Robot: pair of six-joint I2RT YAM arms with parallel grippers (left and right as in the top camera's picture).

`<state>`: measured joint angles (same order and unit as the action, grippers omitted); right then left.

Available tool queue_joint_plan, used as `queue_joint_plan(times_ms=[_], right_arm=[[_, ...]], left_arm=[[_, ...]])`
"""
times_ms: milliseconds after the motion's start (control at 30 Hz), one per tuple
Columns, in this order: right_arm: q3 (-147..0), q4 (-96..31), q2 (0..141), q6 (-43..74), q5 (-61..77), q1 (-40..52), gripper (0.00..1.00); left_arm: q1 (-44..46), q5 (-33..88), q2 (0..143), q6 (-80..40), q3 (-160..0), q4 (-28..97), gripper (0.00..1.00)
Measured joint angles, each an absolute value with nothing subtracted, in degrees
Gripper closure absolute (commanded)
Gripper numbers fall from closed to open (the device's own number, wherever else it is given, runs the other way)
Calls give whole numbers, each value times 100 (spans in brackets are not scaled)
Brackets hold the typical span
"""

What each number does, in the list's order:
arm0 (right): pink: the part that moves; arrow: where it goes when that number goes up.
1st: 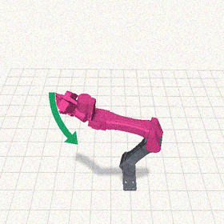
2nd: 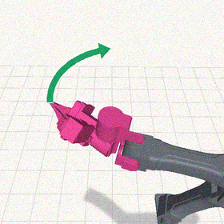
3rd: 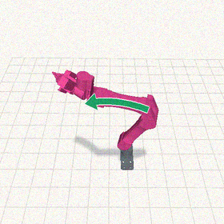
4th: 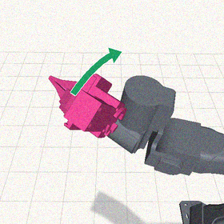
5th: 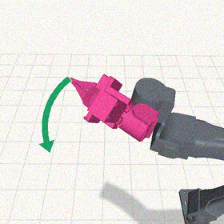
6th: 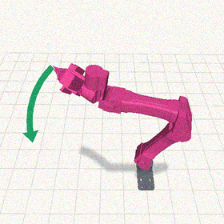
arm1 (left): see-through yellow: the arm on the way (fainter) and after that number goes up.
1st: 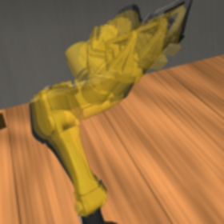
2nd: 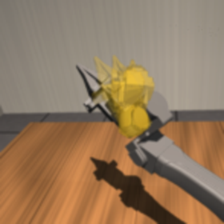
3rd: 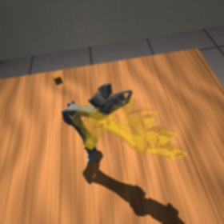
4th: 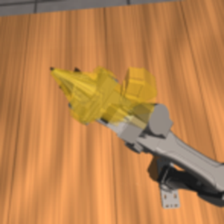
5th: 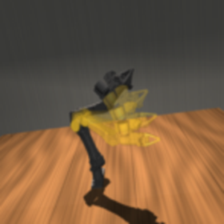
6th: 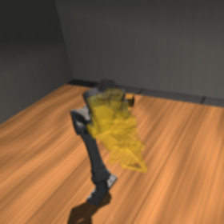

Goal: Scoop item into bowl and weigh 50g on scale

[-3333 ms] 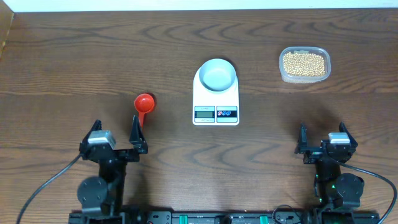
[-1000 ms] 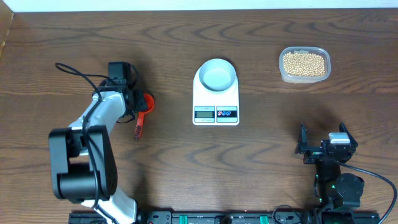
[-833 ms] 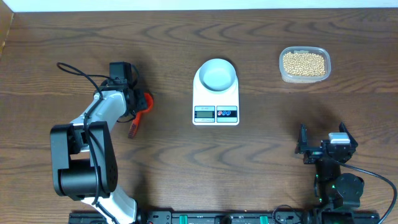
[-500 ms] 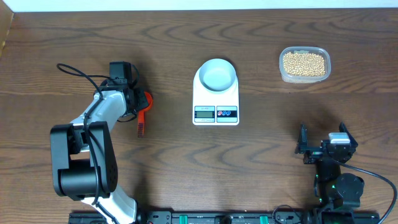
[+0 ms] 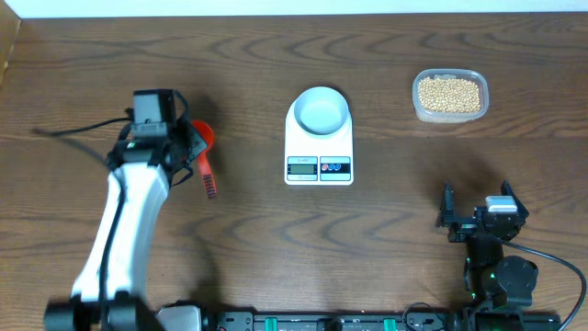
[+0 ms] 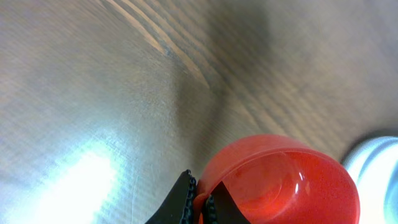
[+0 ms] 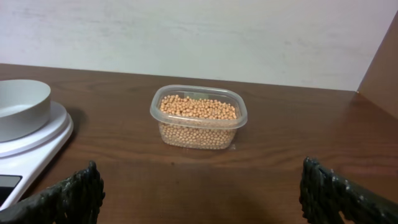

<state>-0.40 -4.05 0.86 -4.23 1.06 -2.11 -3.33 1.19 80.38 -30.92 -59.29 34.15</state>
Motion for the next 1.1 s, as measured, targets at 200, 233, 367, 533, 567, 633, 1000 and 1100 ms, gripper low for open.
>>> queue_joint_plan(times_ms=[200,233,367,533,567,633,1000,1100], right_arm=[[-40,-405,84,-423,106,-211,1],[-40,-405,86,-423,106,-211,1],[-38,-222,86,-467,71,-211,1],[-38,-73,84,-513,21,-211,1],[-38,-148,86,-519,25,-211,1],[-38,-145,86,-458,174,-211,1],[-38,-222,86,4215,2705,-211,1],[-38,-224,86,6023,3282,-211,1]], left_arm=[[-333,117,6976,-3343,-5929,4506,93],[-333,119,6886,-3352,-5931,4665,93],[-333,117,6626,-3413,-5931,5043,93],[-333,119,6600,-3988,-5931,5389,93],[-333,117,6600,-4248,-5931,5411,93],[-333,117,6600,-4534,-5931,5457,93],[-333,121,6600,-6431,-5931,6270,93],[-333,353,6600,-6696,-5931,6285,93]])
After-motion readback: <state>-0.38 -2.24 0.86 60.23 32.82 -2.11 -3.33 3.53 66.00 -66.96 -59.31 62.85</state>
